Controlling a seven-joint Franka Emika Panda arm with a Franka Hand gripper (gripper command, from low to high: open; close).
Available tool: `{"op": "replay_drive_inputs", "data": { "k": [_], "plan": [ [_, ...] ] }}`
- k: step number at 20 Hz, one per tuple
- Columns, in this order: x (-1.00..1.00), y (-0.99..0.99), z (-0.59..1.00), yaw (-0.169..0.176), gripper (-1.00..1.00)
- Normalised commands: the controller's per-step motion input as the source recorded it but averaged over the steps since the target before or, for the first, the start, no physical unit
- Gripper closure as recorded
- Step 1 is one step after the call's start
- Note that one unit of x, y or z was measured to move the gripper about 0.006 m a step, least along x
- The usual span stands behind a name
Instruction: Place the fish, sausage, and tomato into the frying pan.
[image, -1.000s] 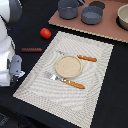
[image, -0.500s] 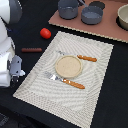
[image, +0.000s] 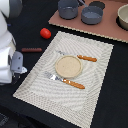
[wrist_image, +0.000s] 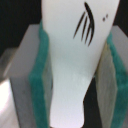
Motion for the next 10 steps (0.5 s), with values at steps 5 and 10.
{"op": "replay_drive_inputs", "data": {
  "k": [5,10],
  "plan": [
    [0.78,0.73,1.00,0.034,1.00],
    [0.76,0.82,0.99,0.011,1.00]
  ]
}}
